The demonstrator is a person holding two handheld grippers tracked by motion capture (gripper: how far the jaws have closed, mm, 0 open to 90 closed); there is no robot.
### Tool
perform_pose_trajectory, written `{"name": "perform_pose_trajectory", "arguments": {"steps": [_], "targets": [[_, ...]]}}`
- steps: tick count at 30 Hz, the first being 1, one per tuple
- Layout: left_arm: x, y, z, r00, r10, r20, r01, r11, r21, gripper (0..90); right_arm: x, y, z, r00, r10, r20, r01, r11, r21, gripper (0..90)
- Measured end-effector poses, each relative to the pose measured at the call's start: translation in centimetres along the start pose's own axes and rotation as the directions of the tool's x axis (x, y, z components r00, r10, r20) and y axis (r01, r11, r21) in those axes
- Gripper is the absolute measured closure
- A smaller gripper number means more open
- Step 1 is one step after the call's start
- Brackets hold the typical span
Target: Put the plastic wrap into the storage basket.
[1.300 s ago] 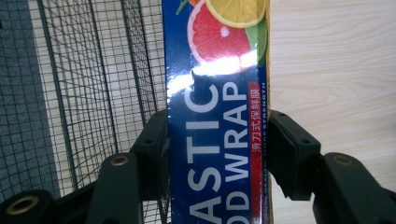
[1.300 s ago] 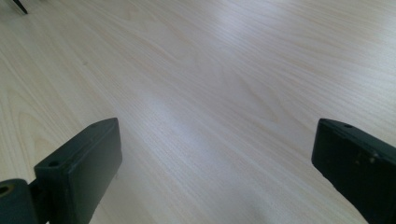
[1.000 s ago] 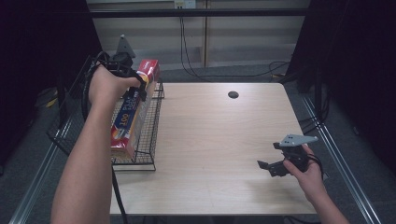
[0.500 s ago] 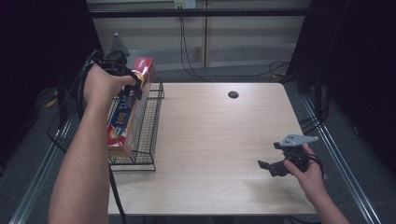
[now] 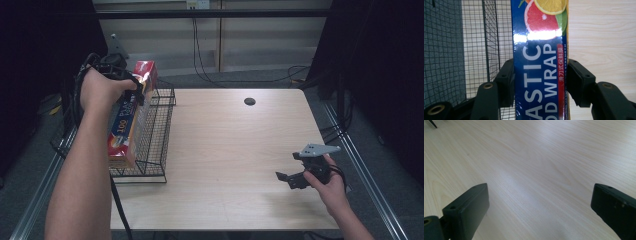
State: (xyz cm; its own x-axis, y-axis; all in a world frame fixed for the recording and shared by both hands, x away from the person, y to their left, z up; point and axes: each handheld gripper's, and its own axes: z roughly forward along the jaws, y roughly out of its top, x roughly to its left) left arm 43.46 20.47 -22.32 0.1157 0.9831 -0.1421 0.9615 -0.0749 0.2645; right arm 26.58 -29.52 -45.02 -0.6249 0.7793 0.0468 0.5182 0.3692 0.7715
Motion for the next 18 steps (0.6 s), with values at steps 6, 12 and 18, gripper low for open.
{"name": "perform_pose_trajectory", "arguments": {"steps": [6, 12, 18], "targets": [[0.7, -0.1, -0.3, 0.9999, -0.015, -0.001, 0.015, 0.9999, -0.004, 46.0, 0.0, 0.0, 0.0, 1.0, 0.006, 0.0, -0.006, 1.0, 0.0, 1.7], [1.3, -0.2, -0.7, 0.9995, -0.029, -0.008, 0.029, 0.9995, -0.012, 46.0, 0.0, 0.0, 0.0, 1.0, 0.006, -0.001, -0.006, 1.0, 0.001, 1.7], [1.9, -0.1, -0.8, 0.9994, -0.031, -0.013, 0.031, 0.9995, -0.009, 46.0, 0.0, 0.0, 0.0, 1.0, 0.004, 0.002, -0.004, 1.0, -0.001, 1.6]]}}
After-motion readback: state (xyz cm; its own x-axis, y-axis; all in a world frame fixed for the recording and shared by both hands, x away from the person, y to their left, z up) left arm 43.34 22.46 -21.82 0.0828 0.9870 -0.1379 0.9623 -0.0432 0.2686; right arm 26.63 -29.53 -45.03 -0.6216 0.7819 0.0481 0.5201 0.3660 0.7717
